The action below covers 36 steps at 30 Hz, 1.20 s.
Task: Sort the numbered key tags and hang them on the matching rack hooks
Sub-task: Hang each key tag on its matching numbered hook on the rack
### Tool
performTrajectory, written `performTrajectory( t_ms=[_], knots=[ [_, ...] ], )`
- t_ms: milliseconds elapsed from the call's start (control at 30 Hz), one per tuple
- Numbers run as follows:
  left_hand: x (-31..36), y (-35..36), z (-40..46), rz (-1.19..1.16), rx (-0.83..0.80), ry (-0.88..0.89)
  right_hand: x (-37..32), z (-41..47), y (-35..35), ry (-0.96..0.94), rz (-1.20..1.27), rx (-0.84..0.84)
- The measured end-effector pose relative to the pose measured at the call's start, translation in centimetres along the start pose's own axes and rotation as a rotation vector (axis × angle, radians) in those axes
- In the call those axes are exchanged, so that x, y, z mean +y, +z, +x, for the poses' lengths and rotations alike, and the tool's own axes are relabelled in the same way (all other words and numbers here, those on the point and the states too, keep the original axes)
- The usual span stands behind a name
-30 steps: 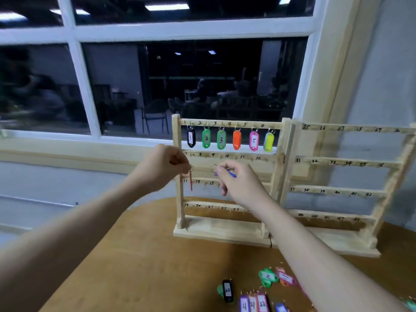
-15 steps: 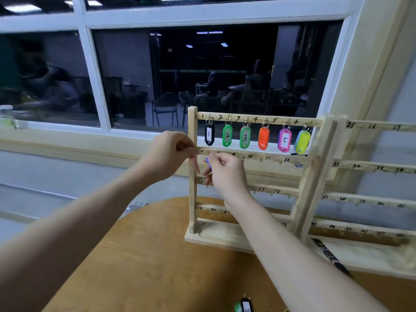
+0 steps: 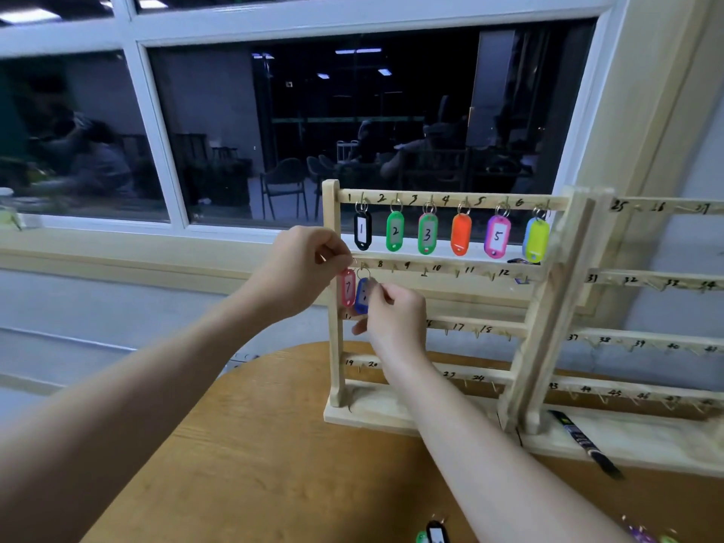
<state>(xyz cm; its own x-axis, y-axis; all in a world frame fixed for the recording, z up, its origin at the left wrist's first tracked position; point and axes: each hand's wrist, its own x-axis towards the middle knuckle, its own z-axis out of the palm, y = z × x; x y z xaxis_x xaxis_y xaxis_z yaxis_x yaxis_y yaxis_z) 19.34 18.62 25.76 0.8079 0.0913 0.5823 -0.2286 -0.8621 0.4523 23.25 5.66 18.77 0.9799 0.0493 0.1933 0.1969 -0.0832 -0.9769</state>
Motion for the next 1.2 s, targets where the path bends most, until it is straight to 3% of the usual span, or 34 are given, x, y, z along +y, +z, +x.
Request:
performTrajectory(
  t_ms=[433,733,1033,1200],
  knots=[
    [0.9,2.3,-0.1,-0.117,0.046,-0.156,0.5,-1.0,-3.8,-0.048,-0.063,-0.155],
    [1.1,1.9,-0.9,-0.004,-0.031,-0.189,1.1,-1.9,-6.4,0.011,-0.089,-0.218],
    [1.6,2.1,-2.3,0.097,-0.047,-0.221,1.8,-3.9,-14.8,0.047,-0.137,-0.129],
    [-0.3,3.0,-4.4,0.092,-0.110,-0.372,2.0,-5.3,-16.8,-0.005,-0.163,-0.140]
  ],
)
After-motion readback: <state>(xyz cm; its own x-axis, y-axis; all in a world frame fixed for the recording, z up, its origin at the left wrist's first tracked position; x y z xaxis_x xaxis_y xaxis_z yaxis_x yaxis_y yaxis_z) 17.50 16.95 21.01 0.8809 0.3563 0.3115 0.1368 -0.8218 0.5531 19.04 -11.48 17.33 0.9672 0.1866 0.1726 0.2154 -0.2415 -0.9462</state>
